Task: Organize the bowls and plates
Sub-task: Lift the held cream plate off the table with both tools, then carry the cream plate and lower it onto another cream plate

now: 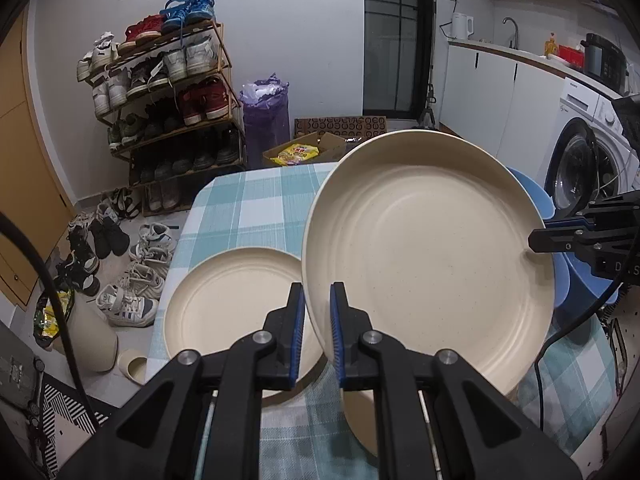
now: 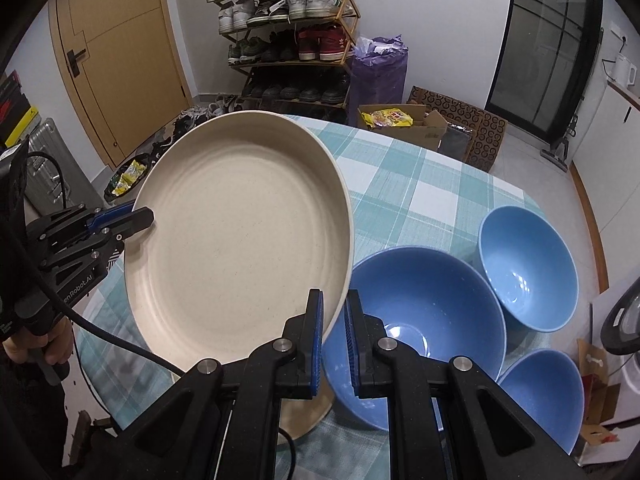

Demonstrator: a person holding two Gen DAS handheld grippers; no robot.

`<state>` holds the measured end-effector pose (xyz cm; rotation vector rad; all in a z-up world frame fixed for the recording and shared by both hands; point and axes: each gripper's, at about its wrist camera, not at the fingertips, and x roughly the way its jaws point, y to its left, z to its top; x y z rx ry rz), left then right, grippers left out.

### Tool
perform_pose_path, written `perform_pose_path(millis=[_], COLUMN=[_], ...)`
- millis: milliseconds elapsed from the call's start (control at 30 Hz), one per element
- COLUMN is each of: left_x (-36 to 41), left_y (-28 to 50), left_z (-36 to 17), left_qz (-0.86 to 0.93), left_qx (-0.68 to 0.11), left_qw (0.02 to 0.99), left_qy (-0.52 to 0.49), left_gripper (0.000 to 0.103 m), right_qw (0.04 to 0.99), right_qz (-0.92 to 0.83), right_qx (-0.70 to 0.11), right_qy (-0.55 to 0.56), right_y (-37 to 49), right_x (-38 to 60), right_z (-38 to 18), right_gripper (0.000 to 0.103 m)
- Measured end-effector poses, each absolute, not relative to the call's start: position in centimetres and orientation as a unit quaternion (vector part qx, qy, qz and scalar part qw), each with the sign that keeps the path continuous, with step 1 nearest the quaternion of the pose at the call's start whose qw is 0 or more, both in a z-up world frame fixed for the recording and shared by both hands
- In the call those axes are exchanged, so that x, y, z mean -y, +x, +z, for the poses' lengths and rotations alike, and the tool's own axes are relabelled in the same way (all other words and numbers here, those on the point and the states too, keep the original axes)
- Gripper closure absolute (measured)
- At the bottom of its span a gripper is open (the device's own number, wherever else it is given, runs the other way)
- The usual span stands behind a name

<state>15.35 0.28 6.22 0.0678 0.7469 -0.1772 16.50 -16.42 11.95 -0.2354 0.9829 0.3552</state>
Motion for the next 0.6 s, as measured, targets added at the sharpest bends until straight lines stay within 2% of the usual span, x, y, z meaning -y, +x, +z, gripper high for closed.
perform_pose_path(millis=[600], left_x=[0.5], left_y=[13.5], left_z=[3.3], left_qz=[-0.094], left_qx=[-0.385], left_qw=[0.917], left_qy=[0.049], left_gripper=[0.093], right_qw=[0.841], right_qz=[0.182], right_qx=[-0.497], right_qy=[-0.114], right_y=[14.0], right_x=[16.9], right_z=[7.8], right_gripper=[0.092])
